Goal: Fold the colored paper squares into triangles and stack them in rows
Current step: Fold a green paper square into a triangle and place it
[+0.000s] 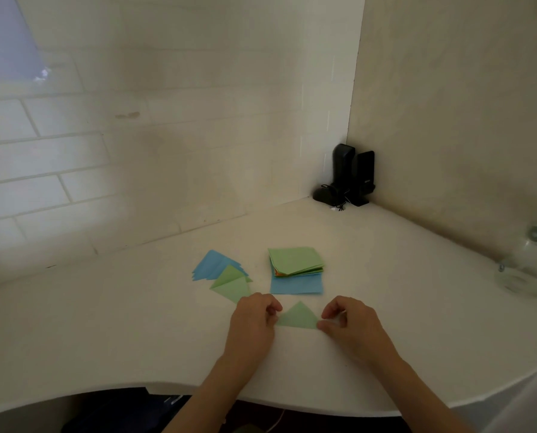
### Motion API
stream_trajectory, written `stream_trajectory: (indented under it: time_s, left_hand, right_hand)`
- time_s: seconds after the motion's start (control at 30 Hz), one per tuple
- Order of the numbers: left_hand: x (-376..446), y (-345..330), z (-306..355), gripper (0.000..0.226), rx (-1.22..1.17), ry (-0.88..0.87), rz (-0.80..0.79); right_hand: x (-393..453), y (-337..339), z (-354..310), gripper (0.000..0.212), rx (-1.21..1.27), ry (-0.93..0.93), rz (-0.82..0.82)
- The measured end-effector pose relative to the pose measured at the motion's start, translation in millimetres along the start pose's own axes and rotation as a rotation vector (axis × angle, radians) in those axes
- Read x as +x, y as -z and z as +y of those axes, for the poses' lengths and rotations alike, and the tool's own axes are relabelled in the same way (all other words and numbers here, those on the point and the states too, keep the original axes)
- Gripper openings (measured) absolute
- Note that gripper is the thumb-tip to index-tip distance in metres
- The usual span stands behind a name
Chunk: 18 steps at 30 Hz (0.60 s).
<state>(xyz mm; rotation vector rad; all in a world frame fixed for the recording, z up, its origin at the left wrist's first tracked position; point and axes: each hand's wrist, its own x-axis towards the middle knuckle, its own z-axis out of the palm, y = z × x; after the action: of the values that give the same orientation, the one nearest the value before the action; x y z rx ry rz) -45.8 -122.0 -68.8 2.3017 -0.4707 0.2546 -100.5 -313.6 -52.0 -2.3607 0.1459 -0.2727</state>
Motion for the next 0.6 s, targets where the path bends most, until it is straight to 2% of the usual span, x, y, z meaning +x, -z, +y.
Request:
stream_trajectory:
  time_s: [0.13,0.27,0.43,0.6]
  left_hand:
    - [-5.7,-7.9,18.7,0.017,0.193,-0.056,-0.024]
    - [-5.5,-12.5,34.0,0.036,0.28,0.029,-0.071]
    - [1.8,-16.1,33.8,0.039,0.14,0.137,-0.117]
    - [4.1,-16.0,29.8,0.02,0.049,0.105,-0.057]
  right_hand:
    - [-0.1,-2.9,1.2,0.016,-0.004,-0.005,0.002]
    - [-0.8,-4.4,1.3,0.018,0.004,0.004,0.009]
    - [-1.2,-7.7,3.4,0.017,0.002,-0.004,0.035]
    - [2.5,-6.2,5.3,0.013,0.04,-0.008,0.055]
